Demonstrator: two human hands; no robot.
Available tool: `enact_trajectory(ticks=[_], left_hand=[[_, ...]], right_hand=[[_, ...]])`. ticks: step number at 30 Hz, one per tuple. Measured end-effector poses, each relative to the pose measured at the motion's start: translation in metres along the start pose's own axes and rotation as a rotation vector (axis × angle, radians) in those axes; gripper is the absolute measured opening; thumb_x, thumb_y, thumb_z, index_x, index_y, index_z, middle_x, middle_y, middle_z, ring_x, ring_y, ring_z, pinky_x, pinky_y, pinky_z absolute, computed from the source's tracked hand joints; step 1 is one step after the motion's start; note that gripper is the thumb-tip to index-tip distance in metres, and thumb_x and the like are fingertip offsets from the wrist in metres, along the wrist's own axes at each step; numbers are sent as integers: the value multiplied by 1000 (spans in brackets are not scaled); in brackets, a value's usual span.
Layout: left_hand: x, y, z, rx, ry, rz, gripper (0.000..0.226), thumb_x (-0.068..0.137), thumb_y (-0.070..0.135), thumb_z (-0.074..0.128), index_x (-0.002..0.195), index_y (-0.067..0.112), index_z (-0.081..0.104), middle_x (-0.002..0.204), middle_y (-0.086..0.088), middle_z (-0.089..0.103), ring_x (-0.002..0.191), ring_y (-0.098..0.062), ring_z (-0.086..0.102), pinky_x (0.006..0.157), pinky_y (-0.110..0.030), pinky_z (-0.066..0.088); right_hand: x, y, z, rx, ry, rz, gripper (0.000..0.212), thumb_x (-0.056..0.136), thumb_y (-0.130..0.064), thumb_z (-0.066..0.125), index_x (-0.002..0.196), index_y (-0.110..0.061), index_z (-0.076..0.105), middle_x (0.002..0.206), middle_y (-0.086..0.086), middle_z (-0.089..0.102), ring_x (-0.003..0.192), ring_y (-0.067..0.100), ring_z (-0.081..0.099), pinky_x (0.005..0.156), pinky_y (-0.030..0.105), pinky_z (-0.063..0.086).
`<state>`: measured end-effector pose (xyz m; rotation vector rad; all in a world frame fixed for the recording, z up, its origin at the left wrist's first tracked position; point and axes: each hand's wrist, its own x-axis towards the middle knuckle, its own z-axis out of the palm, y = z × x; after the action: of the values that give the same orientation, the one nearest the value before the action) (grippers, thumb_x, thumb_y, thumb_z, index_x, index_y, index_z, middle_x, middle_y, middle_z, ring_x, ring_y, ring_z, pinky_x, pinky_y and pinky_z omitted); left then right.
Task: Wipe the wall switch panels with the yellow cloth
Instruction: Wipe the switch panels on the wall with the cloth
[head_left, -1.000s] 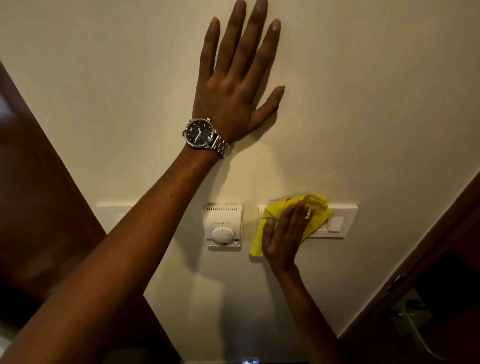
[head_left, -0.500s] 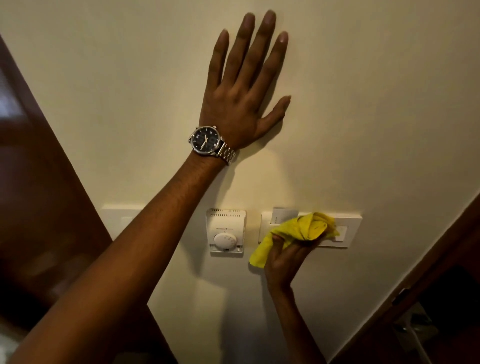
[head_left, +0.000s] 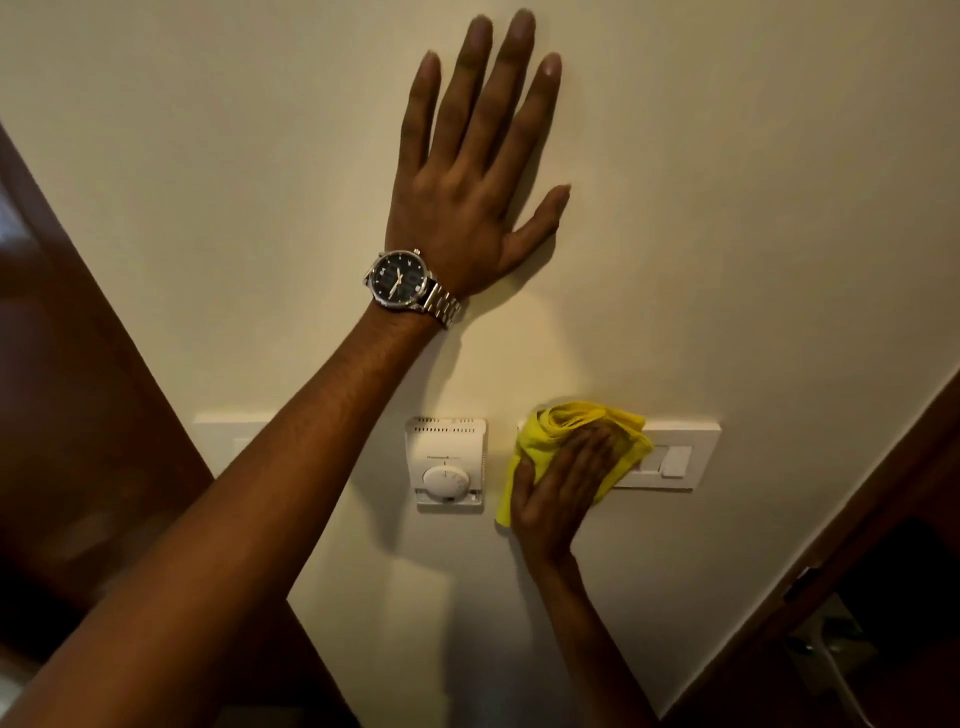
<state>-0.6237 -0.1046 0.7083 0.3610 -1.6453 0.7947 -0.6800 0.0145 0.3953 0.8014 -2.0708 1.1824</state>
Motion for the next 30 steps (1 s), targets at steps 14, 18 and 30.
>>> enact_trajectory(ticks=[14,18,30], left_hand=[[-4,3,-5,-3,19,18,74,105,62,43,158,10,42,161,-21,42,151,-42,36,126,-58,25],[-4,3,-3,13,39,18,73,105,61,44,158,11,42,160,-21,43,149,-43,37,125,-58,27],[-5,2,-3,13,42,4,73,105,62,44,159,13,40,161,-19,43,149,-43,39,124,-60,29]], right_hand=[[-69,36,12,-136,-94,-315,43,110,-27,20,133,1,45,166,20,-8,155,37,-4,120,51,15],[-33,4,15,-6,-8,-232,52,109,-31,28,154,-5,25,168,13,-1,156,35,1,127,50,7],[-51,16,13,42,1,-282,44,110,-18,29,152,-7,32,168,10,4,156,28,7,127,47,12]])
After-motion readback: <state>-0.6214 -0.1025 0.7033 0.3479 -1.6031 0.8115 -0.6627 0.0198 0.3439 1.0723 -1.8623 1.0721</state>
